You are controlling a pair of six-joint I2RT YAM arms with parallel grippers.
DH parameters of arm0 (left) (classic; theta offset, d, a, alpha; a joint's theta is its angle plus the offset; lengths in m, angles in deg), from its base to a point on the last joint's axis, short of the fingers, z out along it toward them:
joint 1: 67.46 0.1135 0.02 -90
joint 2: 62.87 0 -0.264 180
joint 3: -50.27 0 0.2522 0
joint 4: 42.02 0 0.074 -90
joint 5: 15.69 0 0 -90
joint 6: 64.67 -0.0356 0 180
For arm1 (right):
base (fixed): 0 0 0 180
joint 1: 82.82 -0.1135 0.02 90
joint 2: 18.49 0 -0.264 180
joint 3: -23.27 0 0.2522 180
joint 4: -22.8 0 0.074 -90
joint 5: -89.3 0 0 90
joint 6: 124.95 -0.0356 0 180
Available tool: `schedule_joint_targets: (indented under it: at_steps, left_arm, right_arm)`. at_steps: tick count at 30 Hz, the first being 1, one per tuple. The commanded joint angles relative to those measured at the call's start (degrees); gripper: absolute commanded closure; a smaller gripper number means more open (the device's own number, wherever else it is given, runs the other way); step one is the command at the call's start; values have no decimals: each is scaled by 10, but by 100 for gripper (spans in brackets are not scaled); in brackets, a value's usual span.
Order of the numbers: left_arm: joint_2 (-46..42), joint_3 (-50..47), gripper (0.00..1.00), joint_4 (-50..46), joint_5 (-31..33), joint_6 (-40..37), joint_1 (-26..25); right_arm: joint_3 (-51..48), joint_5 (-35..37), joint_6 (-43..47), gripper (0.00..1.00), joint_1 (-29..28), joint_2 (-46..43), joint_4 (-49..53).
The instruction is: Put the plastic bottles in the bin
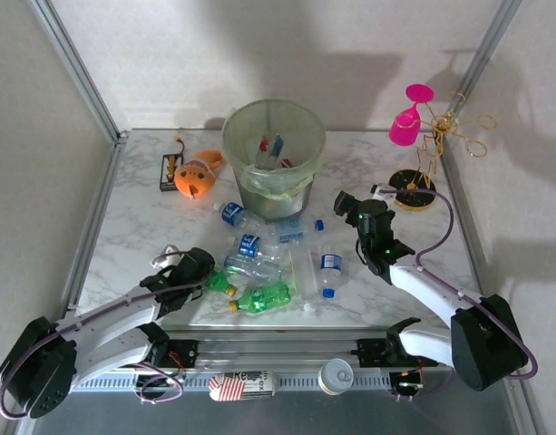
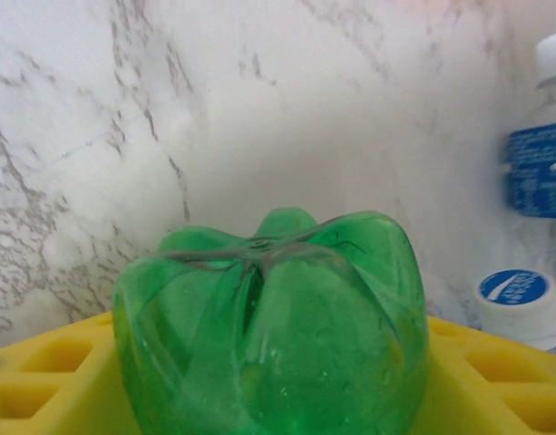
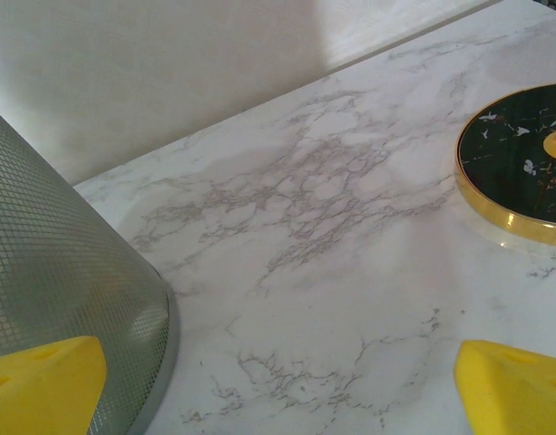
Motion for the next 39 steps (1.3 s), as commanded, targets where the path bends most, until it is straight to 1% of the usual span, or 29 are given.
schedule_joint_targets:
  at_steps: [1,4,8,12,16,20,24,30,34,39]
  left_arm:
    - [-42,-3,46,-24,67,6,21]
    - [-84,10,47,-15,92,-20,56]
    - [-113,47,48,8,115,-86,109]
    - [-104,104,49,60,133,-167,150]
    - [-68,171,50,133,112,-252,173]
    - [-23,253,52,182,97,-327,175]
    - [21,325,55,247,46,-382,174]
    - [118,479,56,249,-32,-444,170]
    - [184,566,56,244,-65,-473,151]
    - [273,663,56,238,-62,-526,101]
  right_arm:
    - [-11,4,-8,1,3,-7,-14]
    - [-10,-4,-10,1,3,-1,-14]
    - [-10,-14,-11,1,4,0,-15]
    - [-15,-18,-11,1,6,-4,-16]
    - [-15,-32,-4,1,7,-4,-12]
    - [-11,-58,9,1,8,0,-11]
    - [-2,-80,20,1,8,9,2]
    - [5,-116,31,1,8,21,16]
    - [7,-135,31,1,8,22,26]
    - [3,-154,29,1,8,13,31]
